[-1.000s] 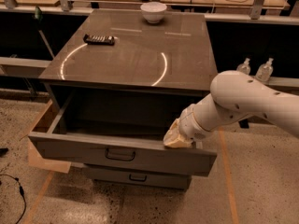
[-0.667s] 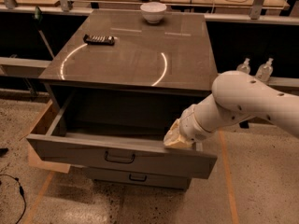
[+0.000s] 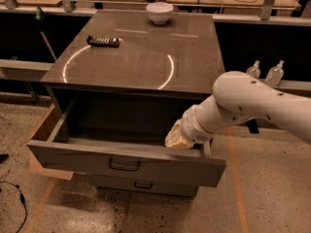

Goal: Open top drawer

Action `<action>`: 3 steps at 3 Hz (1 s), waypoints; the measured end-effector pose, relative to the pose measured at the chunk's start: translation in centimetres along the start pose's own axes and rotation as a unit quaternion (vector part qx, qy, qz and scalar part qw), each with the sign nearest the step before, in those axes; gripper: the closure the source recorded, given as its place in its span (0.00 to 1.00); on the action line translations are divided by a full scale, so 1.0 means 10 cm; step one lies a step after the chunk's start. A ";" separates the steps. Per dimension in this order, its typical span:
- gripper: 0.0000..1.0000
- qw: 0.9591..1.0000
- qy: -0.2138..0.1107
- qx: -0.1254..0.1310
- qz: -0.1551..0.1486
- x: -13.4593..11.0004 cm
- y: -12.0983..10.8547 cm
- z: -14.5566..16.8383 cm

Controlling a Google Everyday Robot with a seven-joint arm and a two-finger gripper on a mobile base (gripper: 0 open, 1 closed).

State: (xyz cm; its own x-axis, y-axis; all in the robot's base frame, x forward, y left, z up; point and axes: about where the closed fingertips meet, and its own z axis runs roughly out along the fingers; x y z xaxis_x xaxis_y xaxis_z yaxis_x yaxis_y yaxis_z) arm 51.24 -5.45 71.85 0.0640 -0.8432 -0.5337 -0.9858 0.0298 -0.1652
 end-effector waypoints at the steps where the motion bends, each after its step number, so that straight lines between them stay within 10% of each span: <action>1: 1.00 1.000 0.001 -0.004 -0.004 0.03 -0.04 0.11; 3: 1.00 0.999 0.023 -0.027 0.010 0.21 0.13 0.13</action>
Offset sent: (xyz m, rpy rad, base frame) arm -0.0038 -0.0101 -0.0313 -0.0428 0.0537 0.0030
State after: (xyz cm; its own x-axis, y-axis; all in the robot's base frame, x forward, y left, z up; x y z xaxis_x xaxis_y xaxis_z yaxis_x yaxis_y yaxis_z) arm 50.29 -6.52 69.41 0.0383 -0.8666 -0.4975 -0.9938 0.0190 -0.1096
